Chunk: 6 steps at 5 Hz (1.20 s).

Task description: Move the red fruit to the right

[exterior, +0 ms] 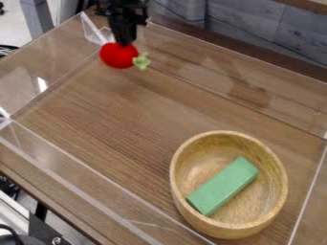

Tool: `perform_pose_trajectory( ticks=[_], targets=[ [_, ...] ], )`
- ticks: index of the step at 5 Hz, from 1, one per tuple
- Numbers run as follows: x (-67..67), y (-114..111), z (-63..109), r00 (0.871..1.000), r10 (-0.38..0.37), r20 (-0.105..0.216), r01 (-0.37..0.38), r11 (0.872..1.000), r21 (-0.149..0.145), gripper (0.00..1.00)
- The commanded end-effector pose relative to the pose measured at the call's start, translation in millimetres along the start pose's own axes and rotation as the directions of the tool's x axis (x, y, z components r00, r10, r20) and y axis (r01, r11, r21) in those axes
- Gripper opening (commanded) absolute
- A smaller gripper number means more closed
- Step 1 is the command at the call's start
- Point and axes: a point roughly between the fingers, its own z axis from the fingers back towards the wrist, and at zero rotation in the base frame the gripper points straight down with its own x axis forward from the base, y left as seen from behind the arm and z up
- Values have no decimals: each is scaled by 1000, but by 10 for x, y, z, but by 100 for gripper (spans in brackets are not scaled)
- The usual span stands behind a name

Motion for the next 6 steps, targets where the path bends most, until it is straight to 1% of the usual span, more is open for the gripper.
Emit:
perform_pose_trajectory(
  ticks=[1, 2, 3, 4, 5, 6],
  targets=[
    [204, -212, 261, 996, -39, 82, 38, 999, 26, 0],
    [320, -444, 240, 996, -40, 85, 39, 999, 12, 0],
    [331, -697, 185, 995, -50, 87, 50, 999, 2, 0],
    [321, -1000, 176, 995, -29, 90, 30, 1000, -3, 0],
    [336, -1288, 147, 995, -5, 95, 5, 1000, -2, 0],
    [349, -1460, 21, 994, 44, 99, -45, 999, -1, 0]
  ],
)
